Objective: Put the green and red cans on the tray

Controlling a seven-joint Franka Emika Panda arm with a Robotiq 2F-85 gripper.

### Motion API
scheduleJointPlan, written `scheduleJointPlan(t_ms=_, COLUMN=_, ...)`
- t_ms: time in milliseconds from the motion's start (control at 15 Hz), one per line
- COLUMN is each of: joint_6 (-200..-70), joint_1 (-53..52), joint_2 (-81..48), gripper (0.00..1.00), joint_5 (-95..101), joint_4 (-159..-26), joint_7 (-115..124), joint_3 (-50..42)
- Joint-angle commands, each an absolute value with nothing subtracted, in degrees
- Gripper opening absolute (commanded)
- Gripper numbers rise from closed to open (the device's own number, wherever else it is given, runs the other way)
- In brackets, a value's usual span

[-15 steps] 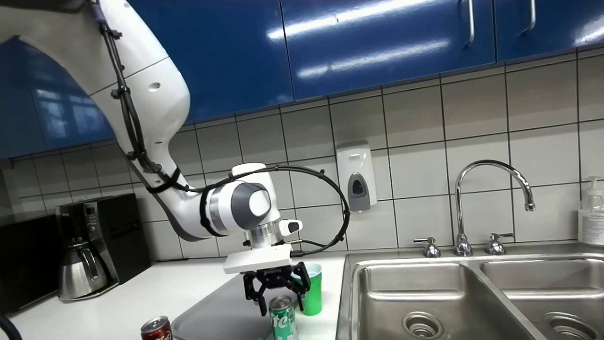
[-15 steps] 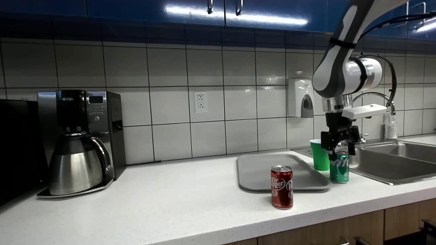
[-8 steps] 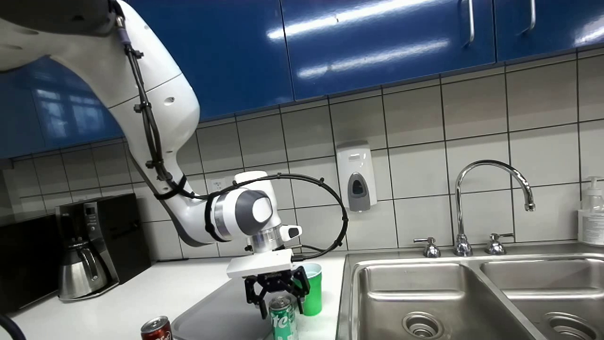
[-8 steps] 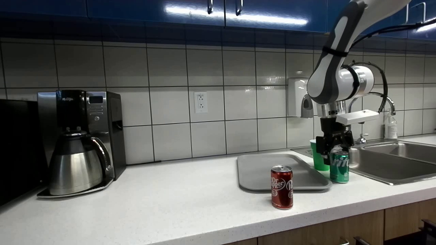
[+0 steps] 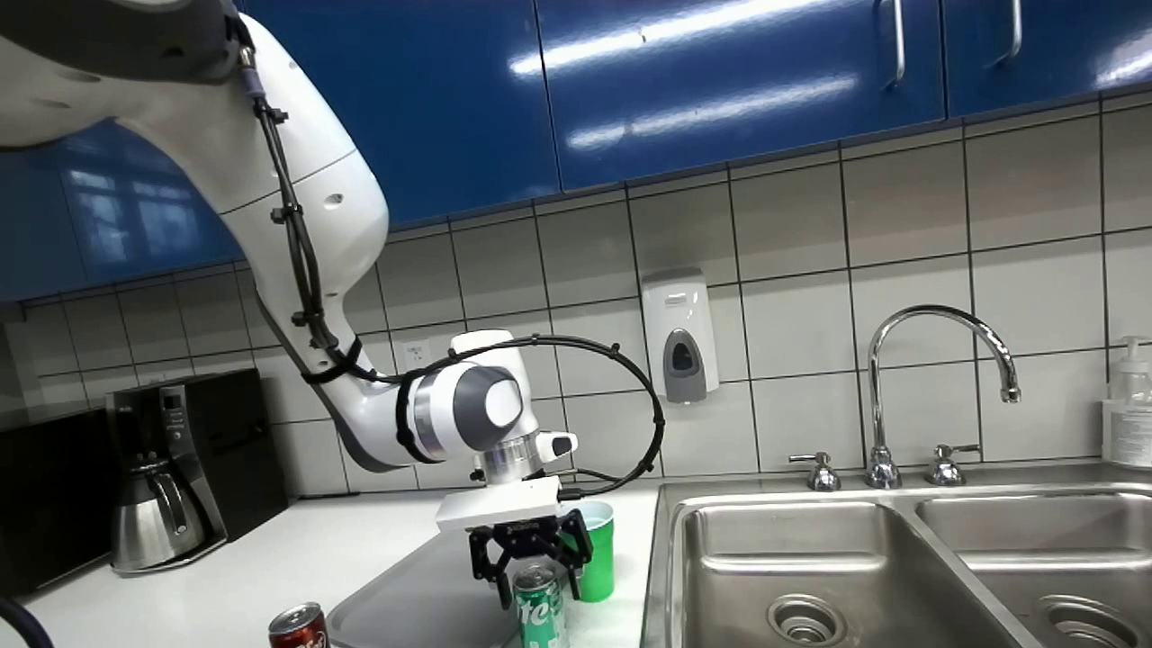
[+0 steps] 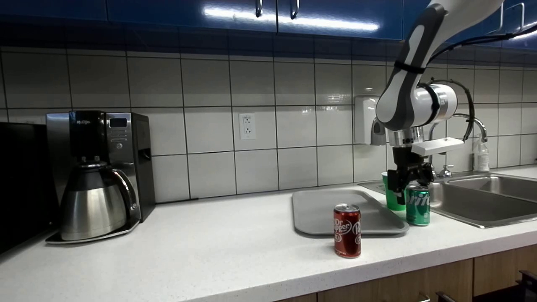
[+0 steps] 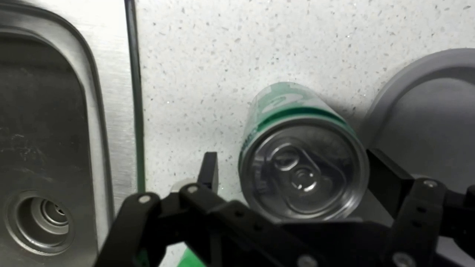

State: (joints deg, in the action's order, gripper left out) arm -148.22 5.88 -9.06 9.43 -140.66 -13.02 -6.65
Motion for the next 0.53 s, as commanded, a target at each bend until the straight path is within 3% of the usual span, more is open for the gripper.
scheduleJointPlan(t_ms=0, joint_6=-147.7, joint_1=6.5, joint_2=-8.2, gripper=1.00, joint_5=8.8, joint_4=-140.6, joint_7=-14.5, joint_3=-6.2)
scheduleJointPlan(t_ms=467, joint_6=-147.6, joint_1=6.5, joint_2=-6.6, gripper=1.00, joint_5=8.9, joint_4=-142.1, joint_7=-14.5, joint_3=-6.2)
